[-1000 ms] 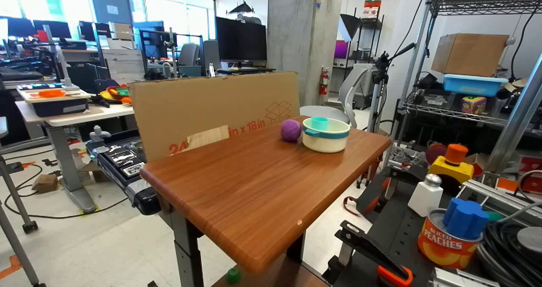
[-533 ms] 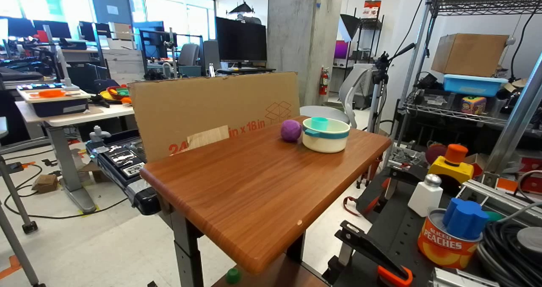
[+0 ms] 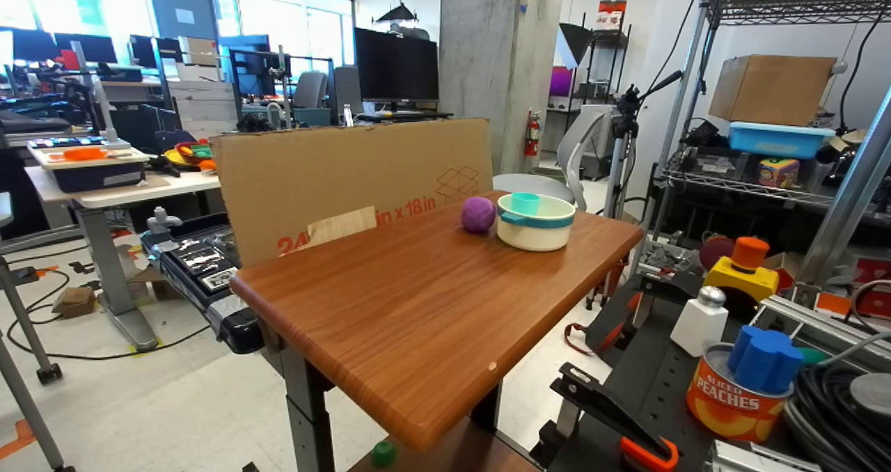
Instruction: Move the cup to the table
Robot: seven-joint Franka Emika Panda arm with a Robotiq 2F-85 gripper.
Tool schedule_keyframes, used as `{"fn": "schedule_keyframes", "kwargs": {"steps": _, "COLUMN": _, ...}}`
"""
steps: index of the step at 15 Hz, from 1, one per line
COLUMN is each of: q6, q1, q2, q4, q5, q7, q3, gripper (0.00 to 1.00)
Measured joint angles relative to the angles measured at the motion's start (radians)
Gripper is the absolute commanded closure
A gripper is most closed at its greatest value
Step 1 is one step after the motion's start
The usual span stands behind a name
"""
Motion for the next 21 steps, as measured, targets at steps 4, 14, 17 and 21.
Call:
{"fn": "schedule_keyframes", "kwargs": {"steps": 4, "q6": 0.072, "q1": -0.038, "q2": 0.08, "q4": 0.025, "q5": -0.05, "q7": -0.073, "q3": -0.05, "gripper": 0.0}}
{"fn": "schedule_keyframes", "kwargs": {"steps": 14, "q6": 0.21, "q1": -0.076, "q2": 0.496, "q4": 0.187, "q5": -0.085, "q7": -0.08, "q3": -0.077, "gripper": 0.0}}
{"fn": "schedule_keyframes", "kwargs": {"steps": 17, "q6": 0.21, "q1": -0.075, "q2": 0.591, "q4": 0.238, "q5": -0.087, "q7": -0.082, "q3": -0.075, "gripper": 0.0}}
{"fn": "schedule_keyframes", "kwargs": {"steps": 21, "q6": 0.235, "q1": -0.075, "q2": 0.685, "q4": 0.281, "q5": -0.095, "q7": -0.09, "q3": -0.069, "gripper": 0.0}}
